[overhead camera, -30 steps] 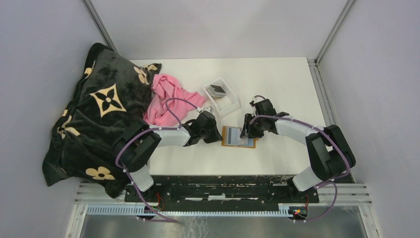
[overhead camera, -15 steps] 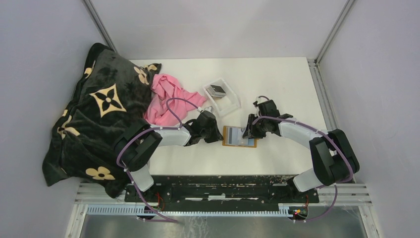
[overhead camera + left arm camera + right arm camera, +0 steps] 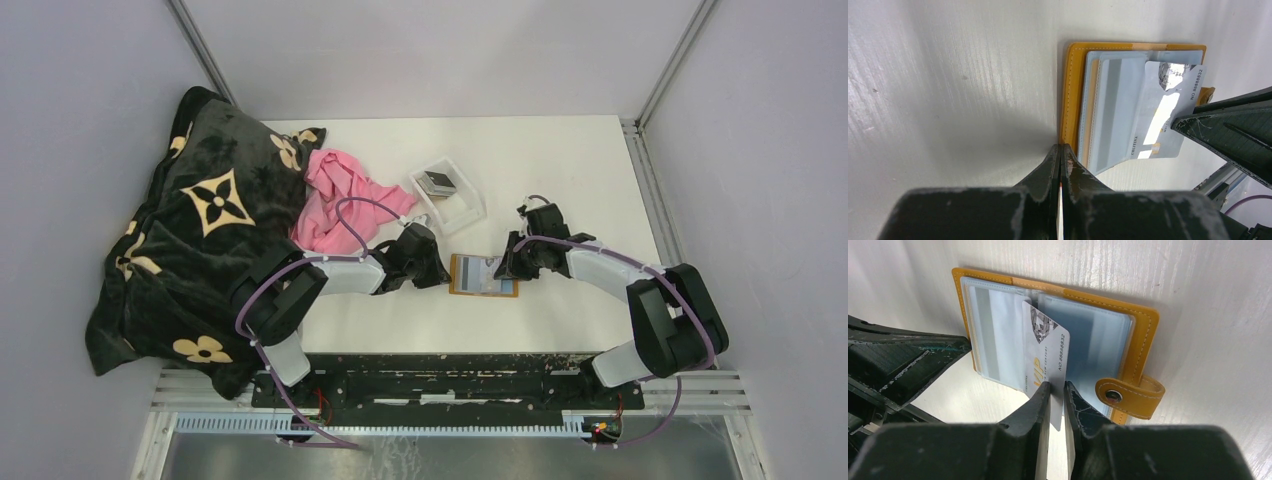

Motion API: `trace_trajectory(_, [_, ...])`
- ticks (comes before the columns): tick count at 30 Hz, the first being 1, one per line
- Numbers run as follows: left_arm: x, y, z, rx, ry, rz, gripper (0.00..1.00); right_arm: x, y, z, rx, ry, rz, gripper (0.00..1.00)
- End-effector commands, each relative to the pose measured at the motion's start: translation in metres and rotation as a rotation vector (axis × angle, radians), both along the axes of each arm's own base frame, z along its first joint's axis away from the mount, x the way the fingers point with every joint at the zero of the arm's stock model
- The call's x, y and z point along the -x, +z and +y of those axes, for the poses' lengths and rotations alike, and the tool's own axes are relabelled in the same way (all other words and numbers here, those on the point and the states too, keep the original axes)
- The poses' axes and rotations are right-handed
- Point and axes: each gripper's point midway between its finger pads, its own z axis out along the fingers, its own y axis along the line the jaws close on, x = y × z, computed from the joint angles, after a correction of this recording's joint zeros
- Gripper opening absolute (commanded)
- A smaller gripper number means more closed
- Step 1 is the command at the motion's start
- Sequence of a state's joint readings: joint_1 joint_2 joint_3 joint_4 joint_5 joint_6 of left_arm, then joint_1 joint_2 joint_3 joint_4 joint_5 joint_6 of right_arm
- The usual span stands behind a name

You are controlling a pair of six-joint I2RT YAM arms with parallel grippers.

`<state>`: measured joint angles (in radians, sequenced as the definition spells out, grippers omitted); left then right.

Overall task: Put the credit cards into the card holder
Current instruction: Insert the credit card into the card holder.

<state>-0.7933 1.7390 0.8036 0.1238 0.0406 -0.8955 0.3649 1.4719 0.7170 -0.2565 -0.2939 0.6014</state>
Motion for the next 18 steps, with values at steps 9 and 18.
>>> trace_trajectory(9, [0.032, -0.048, 0.038, -0.188, -0.022, 0.121, 0.04, -0.011, 0.010, 0.003, -0.065, -0.022, -0.047, 0.14])
trace_trajectory(18, [0.032, -0.049, 0.038, -0.193, -0.032, 0.121, 0.04, -0.013, 0.000, 0.004, -0.074, -0.022, -0.019, 0.10])
